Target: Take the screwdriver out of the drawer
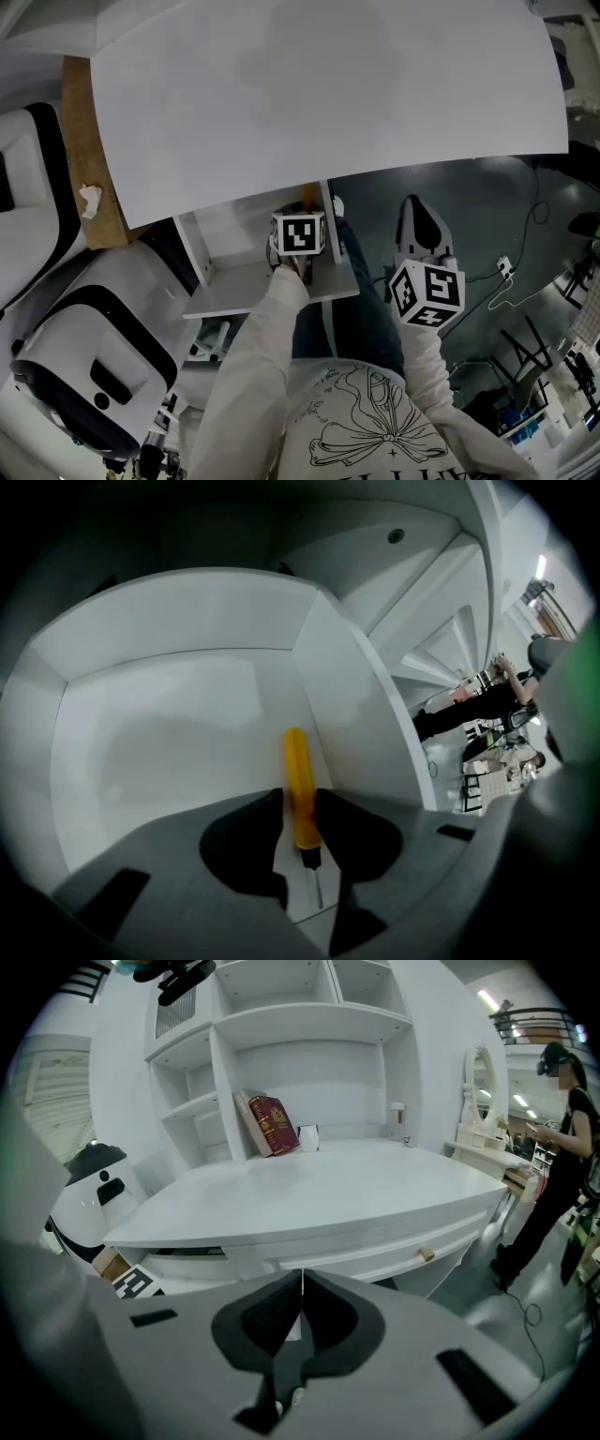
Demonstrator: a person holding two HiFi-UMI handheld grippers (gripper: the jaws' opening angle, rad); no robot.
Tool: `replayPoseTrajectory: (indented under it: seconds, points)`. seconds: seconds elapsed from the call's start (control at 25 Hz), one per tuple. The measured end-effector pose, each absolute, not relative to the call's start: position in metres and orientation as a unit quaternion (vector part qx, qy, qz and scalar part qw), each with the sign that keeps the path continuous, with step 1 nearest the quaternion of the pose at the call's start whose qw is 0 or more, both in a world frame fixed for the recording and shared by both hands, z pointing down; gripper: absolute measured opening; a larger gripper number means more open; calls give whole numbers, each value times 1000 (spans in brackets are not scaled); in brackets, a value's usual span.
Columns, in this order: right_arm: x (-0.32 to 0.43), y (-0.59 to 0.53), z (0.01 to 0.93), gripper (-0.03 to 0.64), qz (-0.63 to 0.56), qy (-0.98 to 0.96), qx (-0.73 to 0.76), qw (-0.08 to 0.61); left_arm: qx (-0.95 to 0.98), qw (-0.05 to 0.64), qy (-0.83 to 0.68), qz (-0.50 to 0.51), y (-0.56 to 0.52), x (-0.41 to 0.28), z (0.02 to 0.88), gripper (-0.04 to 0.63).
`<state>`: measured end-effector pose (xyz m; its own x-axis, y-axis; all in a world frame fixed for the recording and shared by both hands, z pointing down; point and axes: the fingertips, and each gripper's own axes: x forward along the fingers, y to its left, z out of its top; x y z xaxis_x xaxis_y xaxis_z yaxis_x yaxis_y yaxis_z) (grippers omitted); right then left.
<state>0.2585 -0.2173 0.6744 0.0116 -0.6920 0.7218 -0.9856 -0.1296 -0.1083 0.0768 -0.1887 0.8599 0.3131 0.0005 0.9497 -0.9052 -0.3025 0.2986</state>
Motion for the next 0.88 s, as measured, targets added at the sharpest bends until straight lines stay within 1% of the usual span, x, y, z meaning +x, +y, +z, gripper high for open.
replayPoseTrajectory:
  seconds: [0.12, 0.28, 0.52, 0.88]
  points:
    - [259, -217, 676, 6, 331, -622, 673, 226, 652, 477, -352, 473, -190, 75, 861, 85]
    - [256, -216, 677, 6, 332, -623, 671, 227, 648, 487, -357, 464, -190, 73, 860, 75]
    - [253, -218, 670, 6, 324, -627, 671, 225, 660, 484, -367, 442, -197, 69, 842, 74]
    - [241, -225, 633, 6, 299, -636, 679, 211, 706, 450, -379, 395, -204, 66, 774, 74]
